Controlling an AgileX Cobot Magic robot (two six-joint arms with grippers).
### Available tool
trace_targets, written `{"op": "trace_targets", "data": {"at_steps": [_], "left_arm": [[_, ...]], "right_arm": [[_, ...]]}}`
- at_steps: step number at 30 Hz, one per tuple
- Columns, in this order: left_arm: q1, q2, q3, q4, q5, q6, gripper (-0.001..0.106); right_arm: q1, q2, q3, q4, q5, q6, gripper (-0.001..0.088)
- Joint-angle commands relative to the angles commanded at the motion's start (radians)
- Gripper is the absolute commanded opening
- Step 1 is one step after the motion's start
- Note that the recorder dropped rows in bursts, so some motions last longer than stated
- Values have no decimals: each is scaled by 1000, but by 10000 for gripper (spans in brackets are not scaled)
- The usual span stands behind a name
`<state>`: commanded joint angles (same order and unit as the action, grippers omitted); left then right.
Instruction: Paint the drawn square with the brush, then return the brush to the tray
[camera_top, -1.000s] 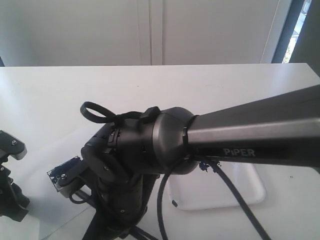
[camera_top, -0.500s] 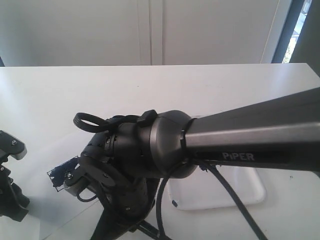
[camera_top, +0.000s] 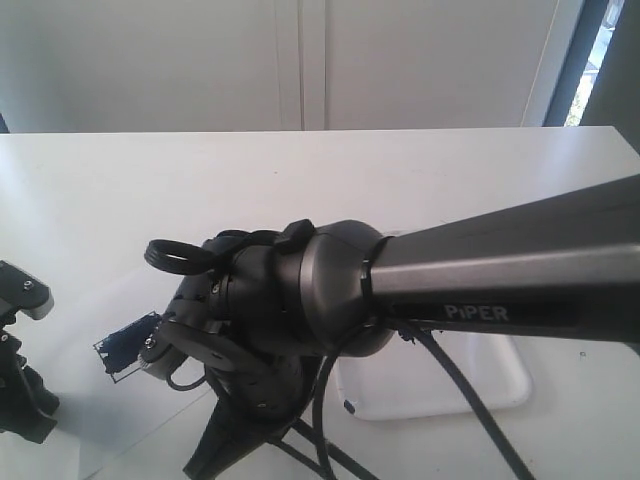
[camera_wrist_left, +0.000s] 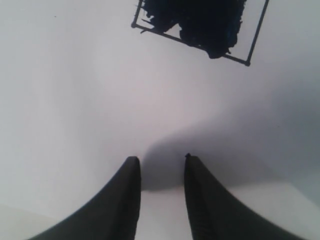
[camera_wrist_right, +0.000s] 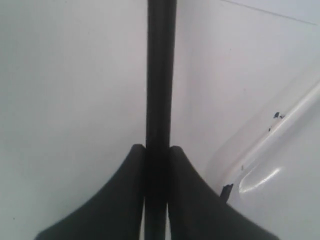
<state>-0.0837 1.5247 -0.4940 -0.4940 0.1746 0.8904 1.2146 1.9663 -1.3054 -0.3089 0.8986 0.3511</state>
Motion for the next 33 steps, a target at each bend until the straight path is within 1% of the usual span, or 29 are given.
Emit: {"op": "trace_targets", "data": {"at_steps": [4,8,13,18,22,25,33], "left_arm": [[0,0,0,0,-2,0,367],[0,0,0,0,-4,0,367],[0,0,0,0,-4,0,367],[0,0,0,0,-7,0,367],[0,0,0,0,-7,0,367],[0,0,0,0,-9,0,367],[0,0,0,0,-9,0,367]], "right_arm": [[0,5,0,7,43,-23,0],[0,14,0,90,59,-99,0],[4,10,0,171,16,-152,0],[4,10,0,253,22,-230,0],[4,10,0,259,19,-234,0],[4,8,0,293,17,-253,0],[4,8,0,293,20,-253,0]]}}
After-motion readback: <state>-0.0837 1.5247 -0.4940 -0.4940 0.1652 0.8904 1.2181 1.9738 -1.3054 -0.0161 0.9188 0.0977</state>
